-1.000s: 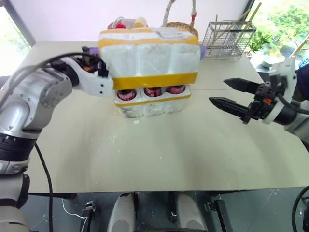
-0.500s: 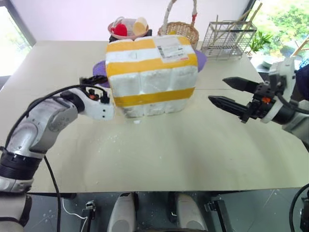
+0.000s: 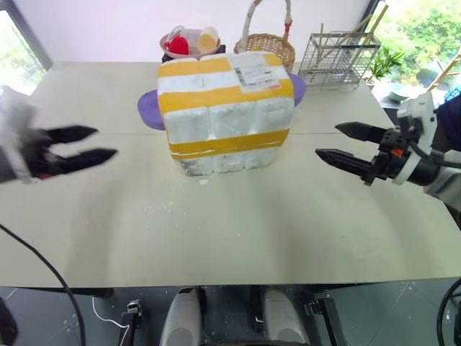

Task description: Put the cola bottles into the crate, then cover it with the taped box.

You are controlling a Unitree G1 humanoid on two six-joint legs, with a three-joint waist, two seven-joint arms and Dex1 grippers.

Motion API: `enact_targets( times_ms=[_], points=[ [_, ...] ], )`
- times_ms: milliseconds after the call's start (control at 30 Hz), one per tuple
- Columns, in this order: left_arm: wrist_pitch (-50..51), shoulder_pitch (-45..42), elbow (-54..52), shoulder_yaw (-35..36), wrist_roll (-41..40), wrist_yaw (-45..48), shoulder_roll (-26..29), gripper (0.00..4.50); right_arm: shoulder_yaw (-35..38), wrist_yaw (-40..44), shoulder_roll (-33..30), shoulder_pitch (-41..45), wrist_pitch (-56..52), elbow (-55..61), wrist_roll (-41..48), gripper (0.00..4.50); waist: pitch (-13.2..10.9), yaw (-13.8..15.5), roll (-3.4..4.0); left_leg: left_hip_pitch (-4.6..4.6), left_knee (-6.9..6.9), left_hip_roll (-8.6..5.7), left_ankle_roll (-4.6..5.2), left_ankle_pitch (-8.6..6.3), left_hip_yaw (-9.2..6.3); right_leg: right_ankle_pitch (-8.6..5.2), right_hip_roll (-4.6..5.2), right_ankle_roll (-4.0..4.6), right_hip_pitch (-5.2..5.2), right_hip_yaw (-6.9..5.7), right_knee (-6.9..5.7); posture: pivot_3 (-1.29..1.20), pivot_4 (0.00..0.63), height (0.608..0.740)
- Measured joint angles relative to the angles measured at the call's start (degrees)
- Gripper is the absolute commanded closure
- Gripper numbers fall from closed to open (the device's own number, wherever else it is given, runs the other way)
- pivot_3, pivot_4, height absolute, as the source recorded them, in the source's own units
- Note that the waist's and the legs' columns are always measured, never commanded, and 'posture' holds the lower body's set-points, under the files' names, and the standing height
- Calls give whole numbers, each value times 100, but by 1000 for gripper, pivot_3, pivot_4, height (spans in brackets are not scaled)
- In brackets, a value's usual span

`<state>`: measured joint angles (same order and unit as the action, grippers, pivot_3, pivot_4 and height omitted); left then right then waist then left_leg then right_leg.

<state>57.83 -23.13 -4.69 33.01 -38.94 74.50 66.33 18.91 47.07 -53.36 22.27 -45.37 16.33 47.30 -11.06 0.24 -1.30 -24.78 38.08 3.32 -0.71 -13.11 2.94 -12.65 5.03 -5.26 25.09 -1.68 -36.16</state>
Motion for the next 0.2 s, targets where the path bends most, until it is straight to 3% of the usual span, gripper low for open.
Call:
enact_targets(
  times_ms=[200],
  points=[
    [-146,-142,809,-461,-175,599,560,377,-110,295,-57,378,29,-313,-147,0,-2,1,8,26,-10,6,-1,-1,2,-6,-6,13,-13,0,-4,0,150,740]
  ],
)
